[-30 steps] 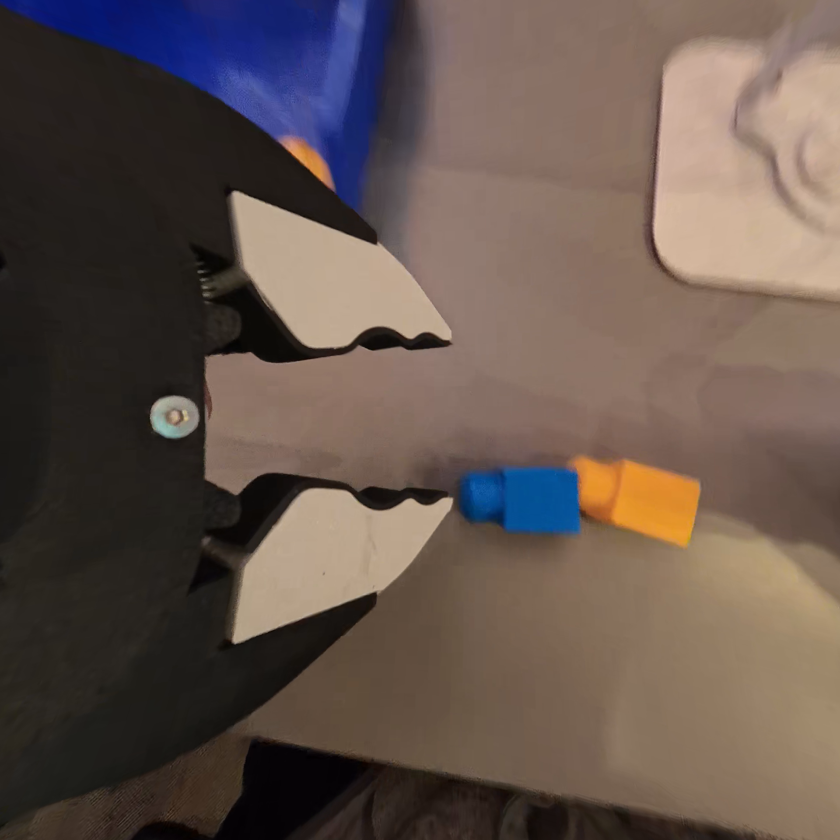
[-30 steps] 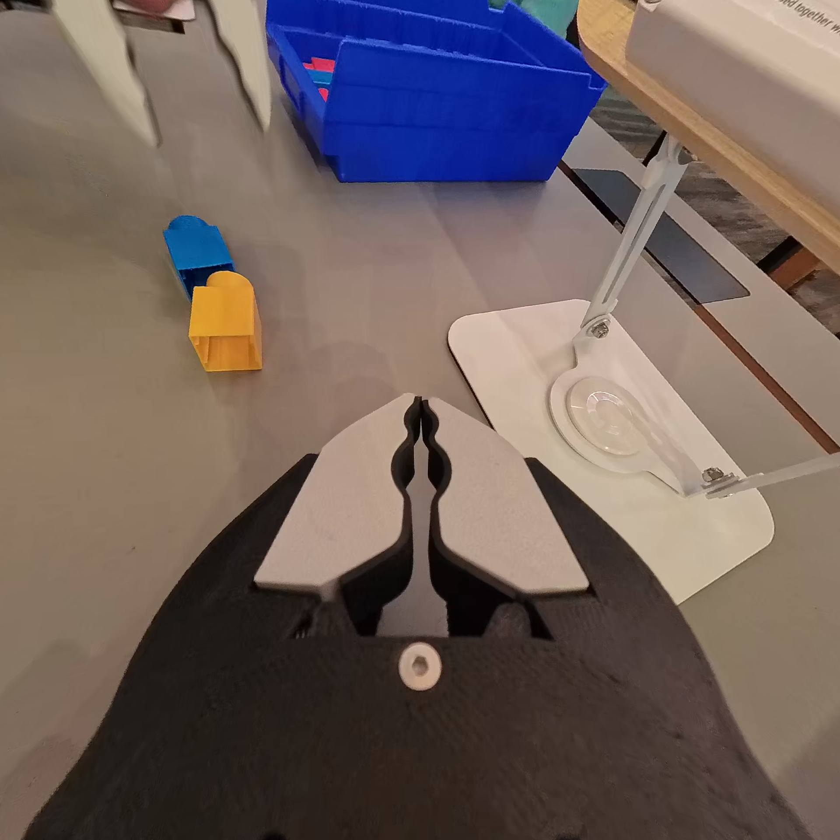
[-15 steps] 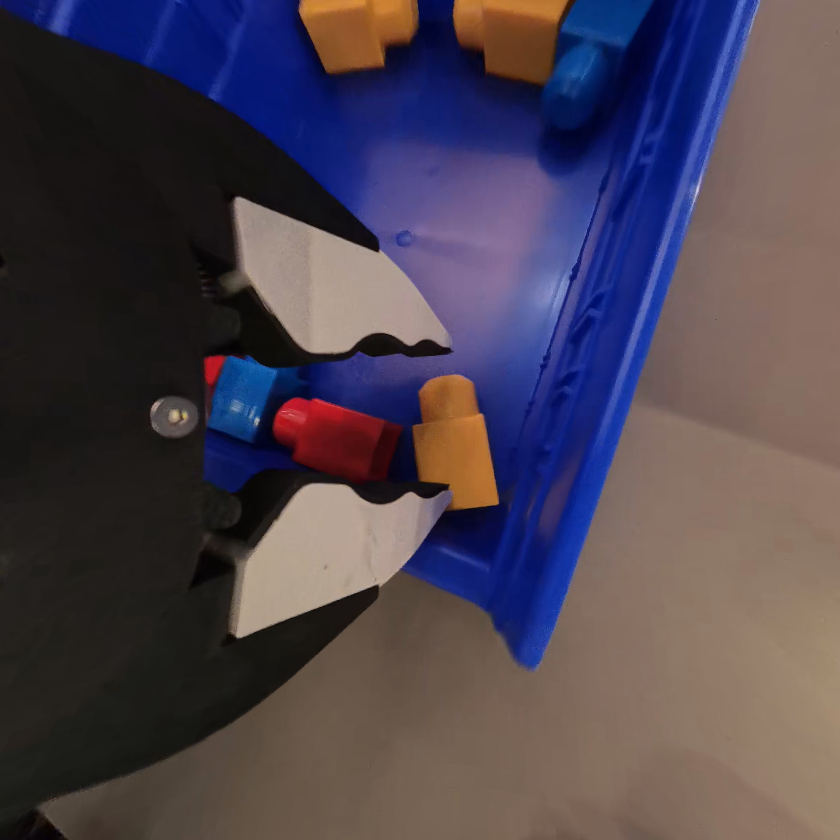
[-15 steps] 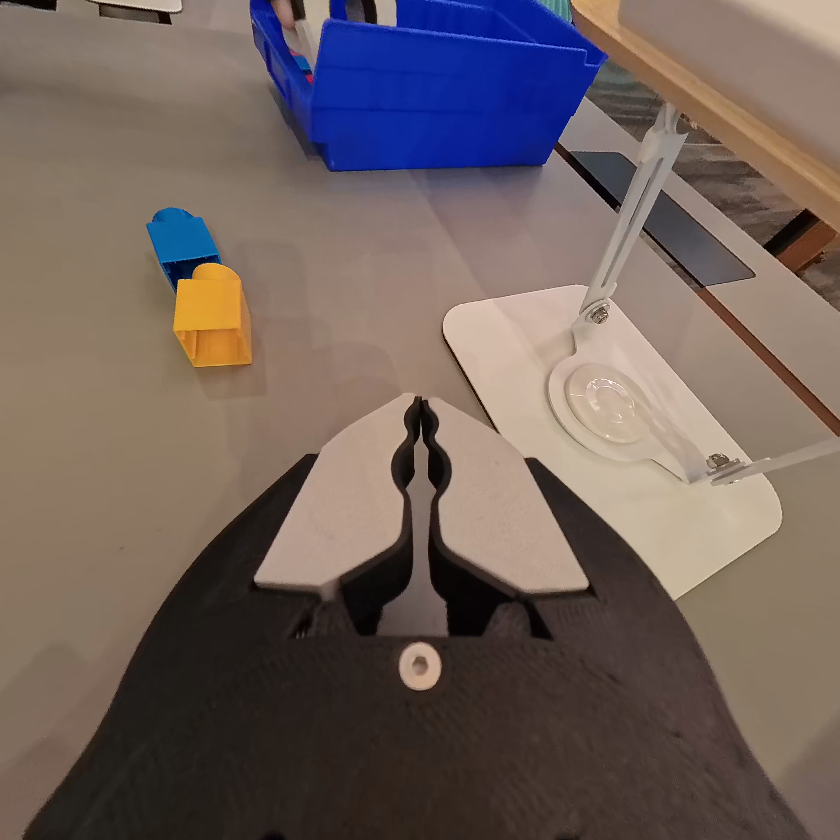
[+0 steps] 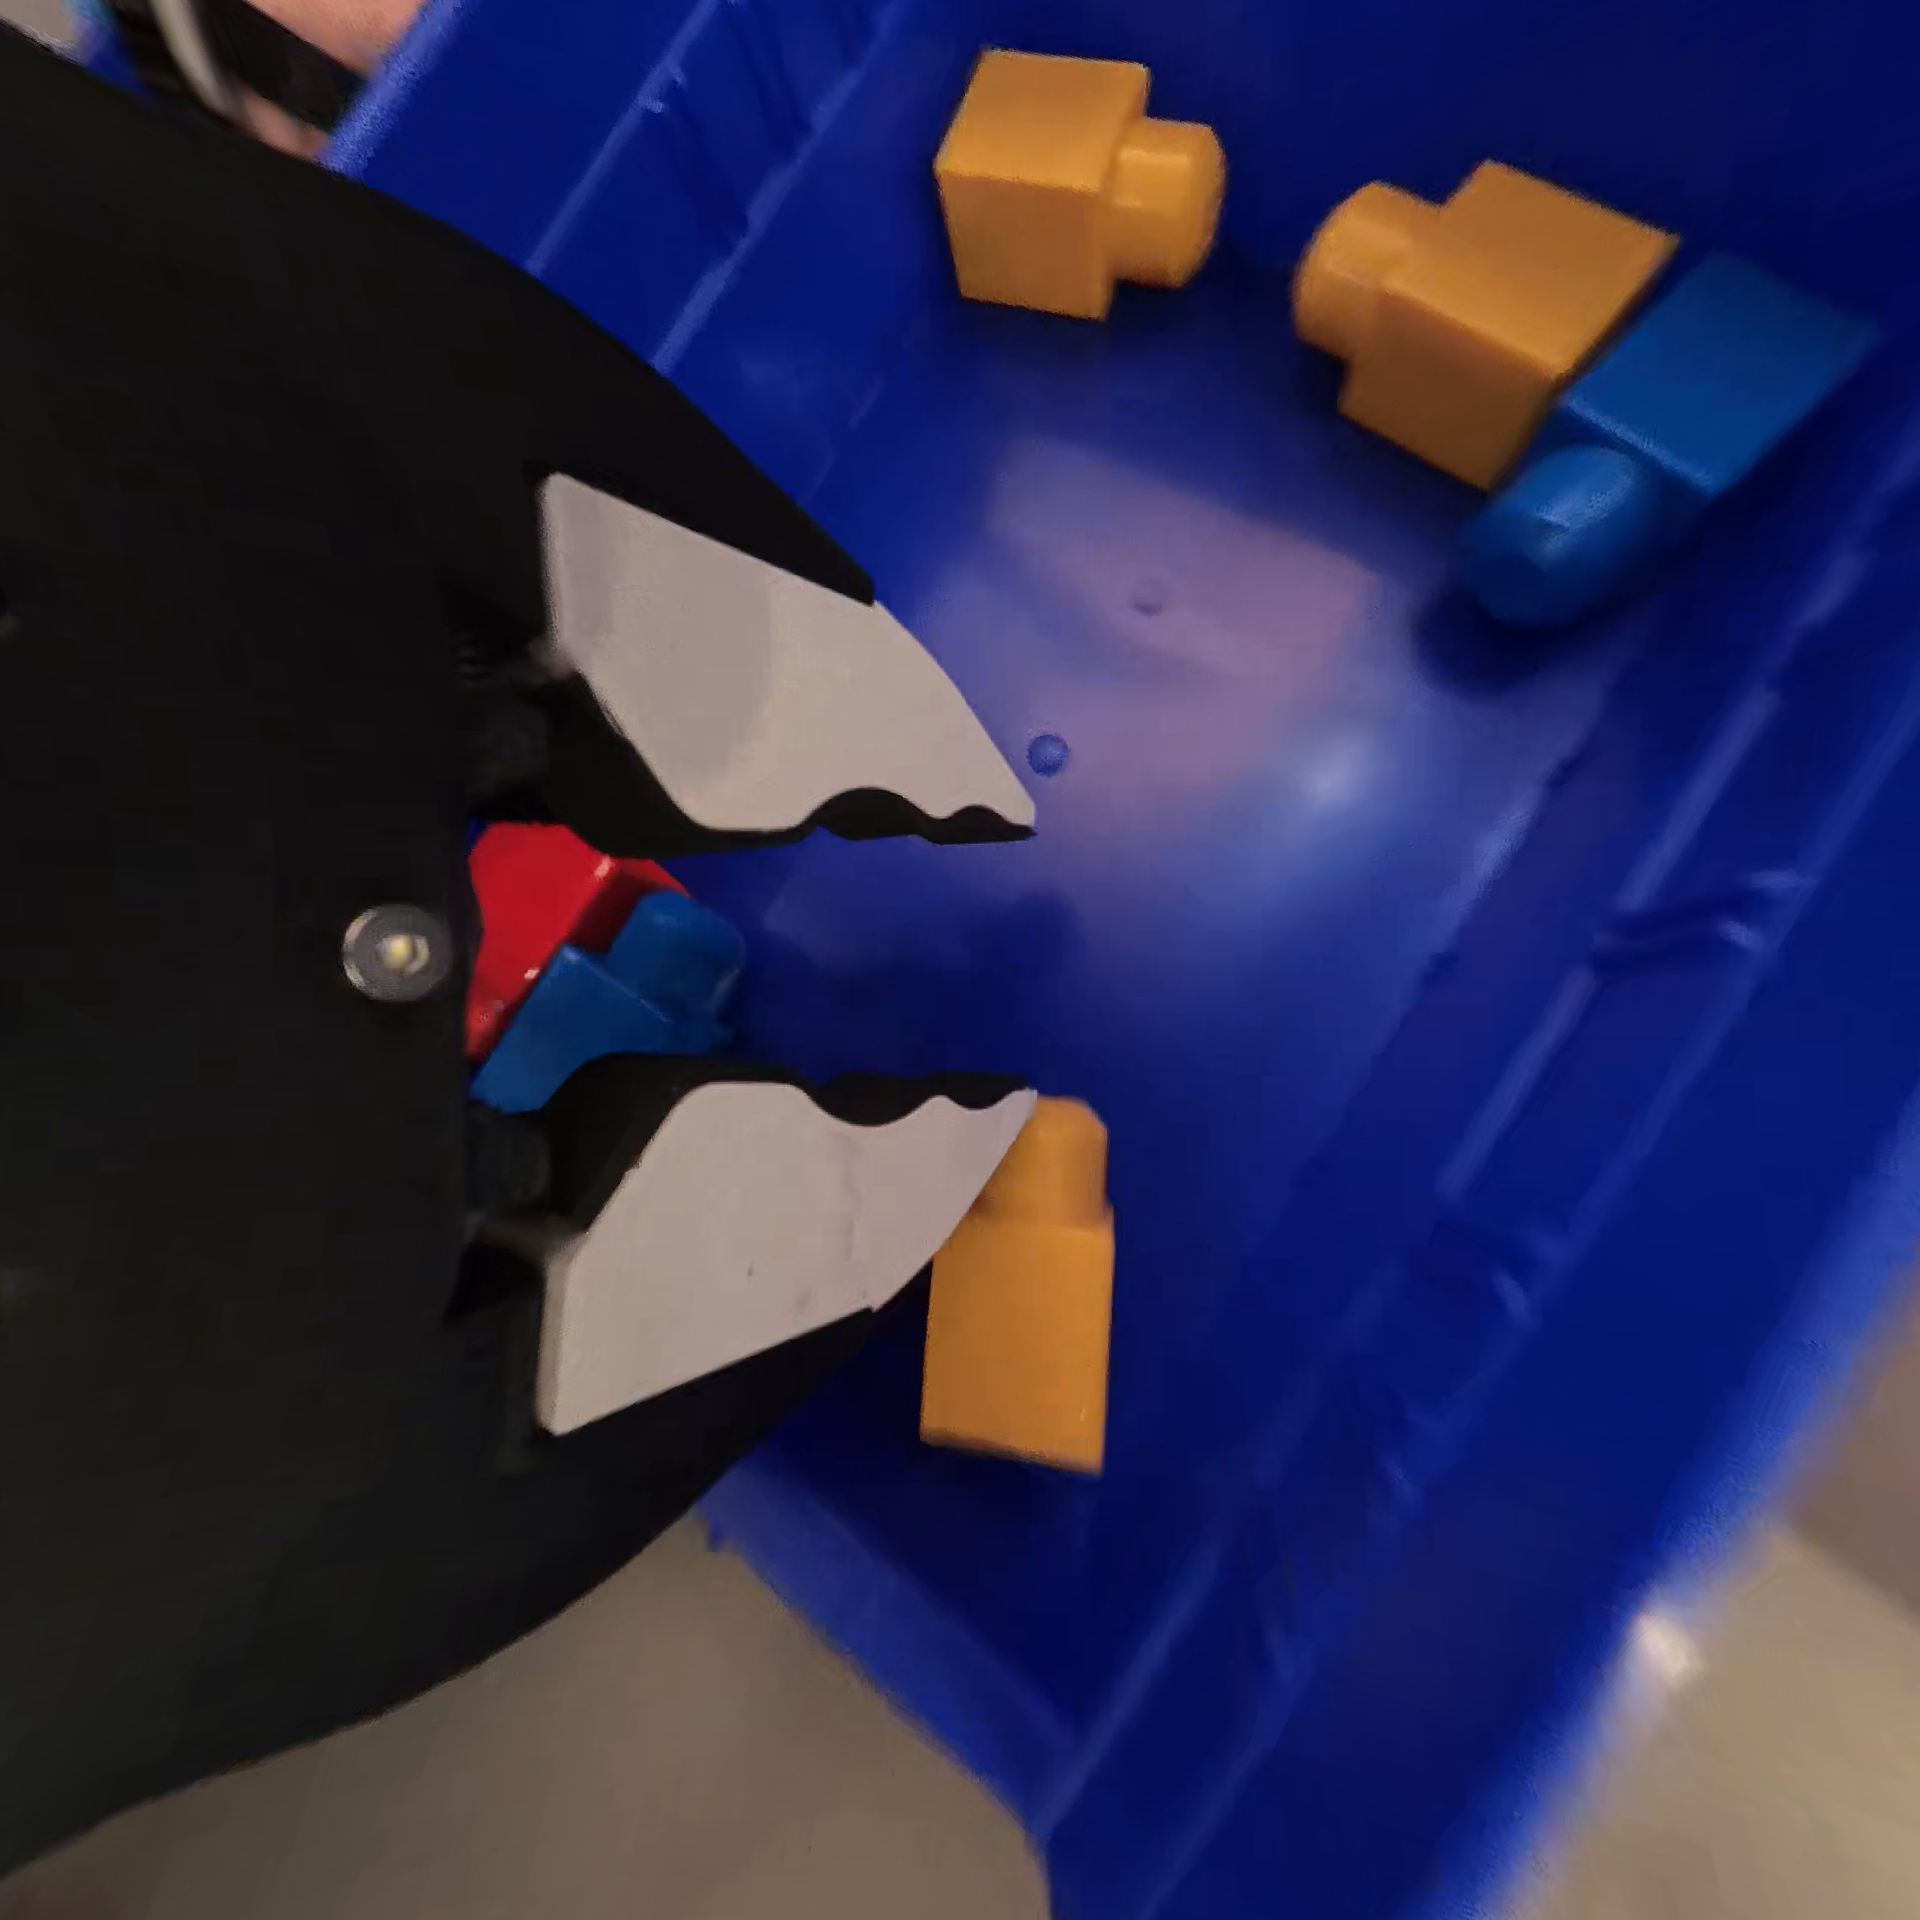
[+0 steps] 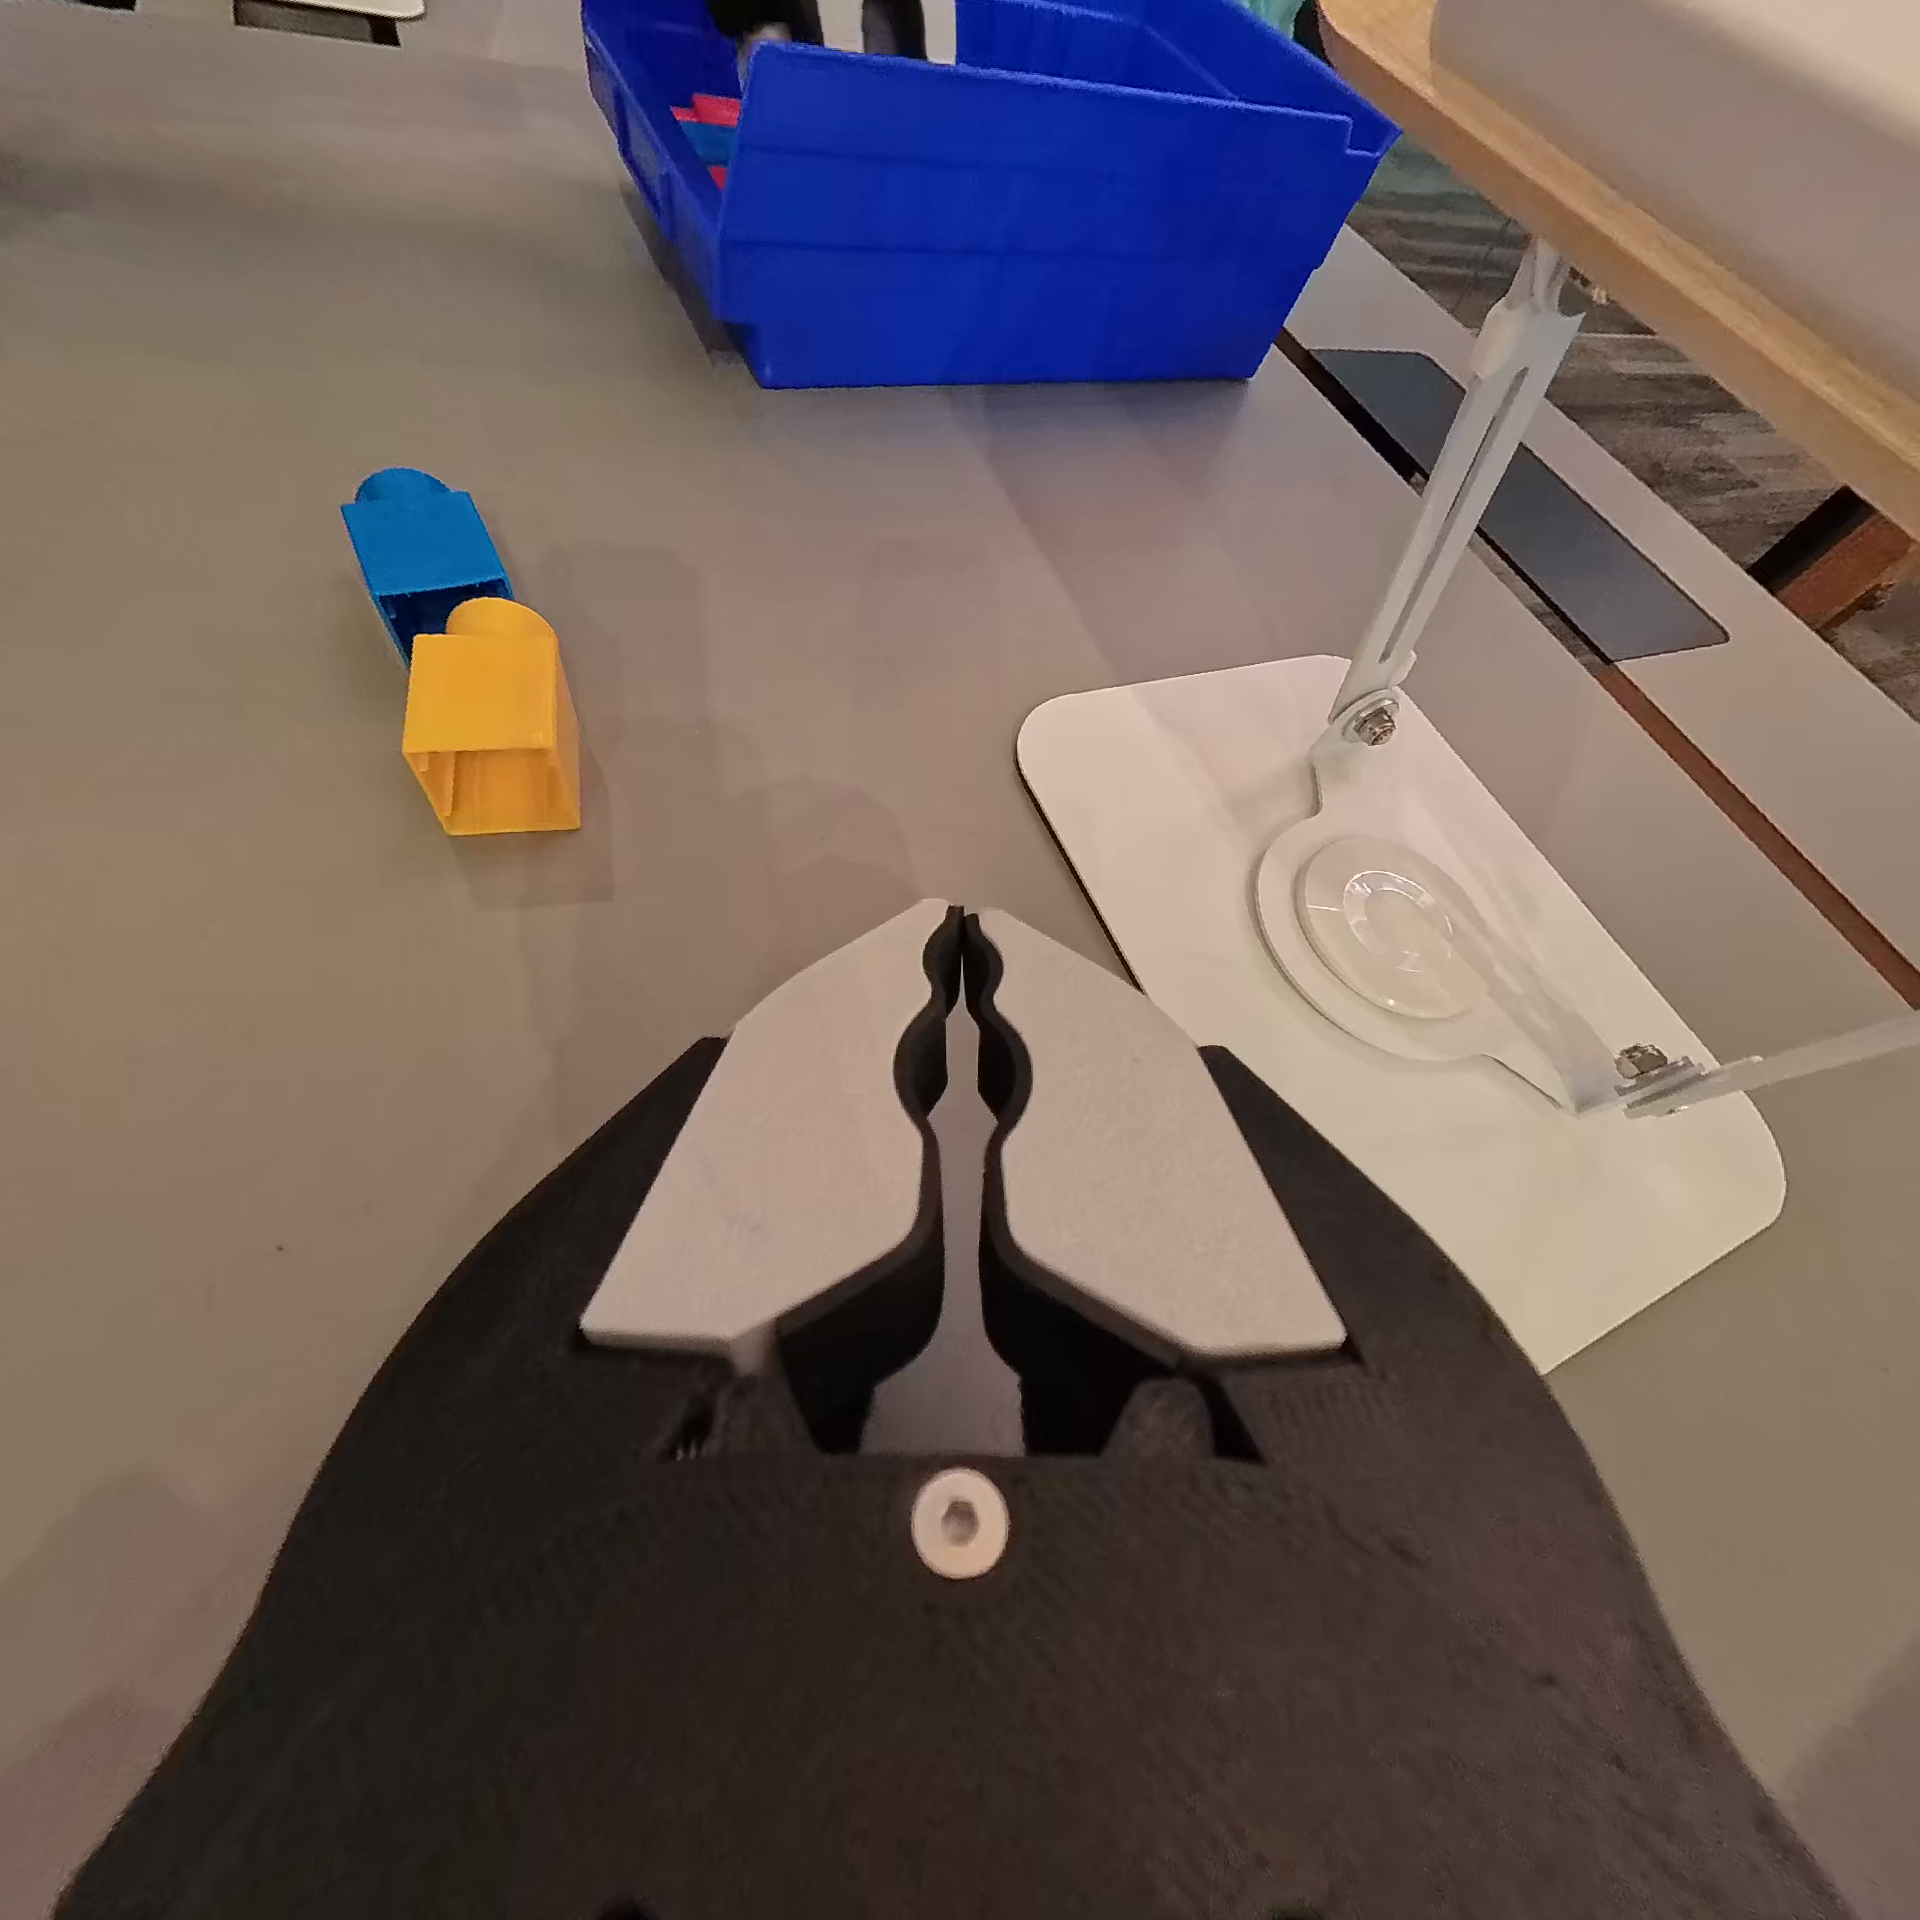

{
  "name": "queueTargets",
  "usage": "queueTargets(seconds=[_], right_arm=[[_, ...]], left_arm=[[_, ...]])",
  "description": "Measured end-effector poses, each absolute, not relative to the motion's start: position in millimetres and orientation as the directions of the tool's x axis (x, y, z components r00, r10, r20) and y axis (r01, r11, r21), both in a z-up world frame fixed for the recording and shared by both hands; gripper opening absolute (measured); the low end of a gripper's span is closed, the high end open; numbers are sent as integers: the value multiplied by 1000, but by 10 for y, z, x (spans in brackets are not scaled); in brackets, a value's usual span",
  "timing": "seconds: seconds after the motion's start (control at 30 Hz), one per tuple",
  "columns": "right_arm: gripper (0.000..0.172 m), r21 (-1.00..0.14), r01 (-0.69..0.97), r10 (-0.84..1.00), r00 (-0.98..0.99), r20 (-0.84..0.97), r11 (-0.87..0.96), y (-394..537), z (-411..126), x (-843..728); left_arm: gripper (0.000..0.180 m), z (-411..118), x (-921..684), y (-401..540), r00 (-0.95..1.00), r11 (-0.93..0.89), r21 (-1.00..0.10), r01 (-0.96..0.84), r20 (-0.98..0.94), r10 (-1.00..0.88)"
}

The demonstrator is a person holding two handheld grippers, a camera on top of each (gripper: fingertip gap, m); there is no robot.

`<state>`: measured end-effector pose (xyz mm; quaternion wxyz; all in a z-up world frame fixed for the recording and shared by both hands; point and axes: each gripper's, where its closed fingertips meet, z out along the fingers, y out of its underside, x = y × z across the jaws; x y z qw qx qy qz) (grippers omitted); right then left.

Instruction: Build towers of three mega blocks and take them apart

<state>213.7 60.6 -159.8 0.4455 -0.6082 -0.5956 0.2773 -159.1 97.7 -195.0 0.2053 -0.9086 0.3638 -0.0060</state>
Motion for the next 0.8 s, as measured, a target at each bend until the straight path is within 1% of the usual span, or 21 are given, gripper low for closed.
queueTargets(seconds=[0.07, 0.13, 0.17, 0.27, 0.4, 0.43, 0.5, 0.57, 0.67, 0.73, 0.8], right_arm=[[0, -874, 474, 971, 140, 193, 105, 612, -1589, 2142], [0, -873, 476, 972, 138, 189, 102, 612, -1600, 2138], [0, -873, 478, 973, 135, 188, 102, 607, -1606, 2133], [0, -867, 487, 974, 124, 188, 105, 590, -1635, 2114], [0, -869, 485, 973, 133, 190, 104, 603, -1624, 2128], [0, -870, 482, 972, 139, 190, 101, 613, -1616, 2137], [0, -873, 477, 972, 144, 186, 96, 624, -1607, 2148], [0, -873, 478, 972, 142, 188, 99, 620, -1608, 2144], [0, -868, 484, 972, 132, 197, 110, 600, -1610, 2131], [0, -867, 485, 971, 129, 203, 117, 591, -1602, 2130], [0, -869, 481, 970, 132, 205, 119, 593, -1586, 2136]], left_arm=[[45, -1776, -1429, 899, 720, -613, -462, -641, -84, -689], [49, -1638, -1241, 774, 679, -567, -500, -655, -60, -732], [49, -1634, -1166, 702, 660, -562, -487, -668, -40, -750], [54, -1844, -1143, 593, 617, -566, -355, -744, -40, -786], [59, -2075, -1117, 647, 622, -596, -319, -737, 23, -782], [57, -2077, -1104, 664, 630, -608, -321, -726, 43, -776], [44, -2071, -1154, 744, 645, -613, -320, -722, 6, -764], [43, -2125, -1259, 799, 693, -662, -287, -692, -7, -721], [41, -2141, -1456, 942, 800, -757, -310, -575, -18, -600], [36, -2006, -1524, 1063, 834, -751, -406, -521, -53, -549], [40, -1823, -1593, 1126, 860, -738, -477, -476, -78, -504]])
